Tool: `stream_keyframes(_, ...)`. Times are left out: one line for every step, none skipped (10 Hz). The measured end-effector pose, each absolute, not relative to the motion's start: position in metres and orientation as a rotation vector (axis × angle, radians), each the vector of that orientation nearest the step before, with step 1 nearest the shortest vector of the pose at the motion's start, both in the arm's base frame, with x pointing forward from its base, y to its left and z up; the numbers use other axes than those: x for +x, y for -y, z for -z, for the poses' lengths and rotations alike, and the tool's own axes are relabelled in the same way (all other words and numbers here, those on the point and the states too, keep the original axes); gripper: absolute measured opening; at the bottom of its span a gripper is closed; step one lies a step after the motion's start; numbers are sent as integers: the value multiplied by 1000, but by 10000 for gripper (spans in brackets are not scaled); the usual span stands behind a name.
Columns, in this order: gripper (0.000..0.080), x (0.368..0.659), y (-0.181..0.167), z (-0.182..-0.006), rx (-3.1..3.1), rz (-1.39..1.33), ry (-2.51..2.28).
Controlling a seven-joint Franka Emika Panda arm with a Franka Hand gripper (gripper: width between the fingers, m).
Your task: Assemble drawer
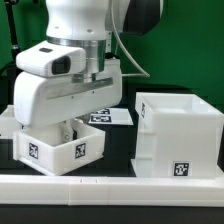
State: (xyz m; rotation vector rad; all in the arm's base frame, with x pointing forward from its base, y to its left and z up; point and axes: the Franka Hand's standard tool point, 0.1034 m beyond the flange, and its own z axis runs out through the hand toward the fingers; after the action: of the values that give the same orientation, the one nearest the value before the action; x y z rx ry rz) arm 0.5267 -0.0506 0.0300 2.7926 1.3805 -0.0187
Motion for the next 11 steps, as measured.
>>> stream_keyframes(42, 526, 51, -29, 2714, 18, -1508)
stream_keyframes(42, 527, 50, -30, 2643, 21, -1618)
stream_keyframes(42, 527, 51, -30, 2558, 29, -1743)
stream_keyframes(42, 526, 53, -29, 2508, 34, -1815)
stream_keyframes(42, 526, 55, -29, 2443, 41, -1897)
stream_keyframes(42, 526, 56, -29, 2372, 50, -1981)
stream_keyframes(42, 525, 58, -28, 2312, 59, -2049)
stream_keyframes(42, 524, 57, -26, 2213, 76, -2150)
stream_keyframes(42, 523, 55, -24, 2115, 94, -2243)
stream_keyframes(42, 524, 53, -24, 2119, 91, -2238)
stream_keyframes(42, 524, 54, -24, 2120, 92, -2237)
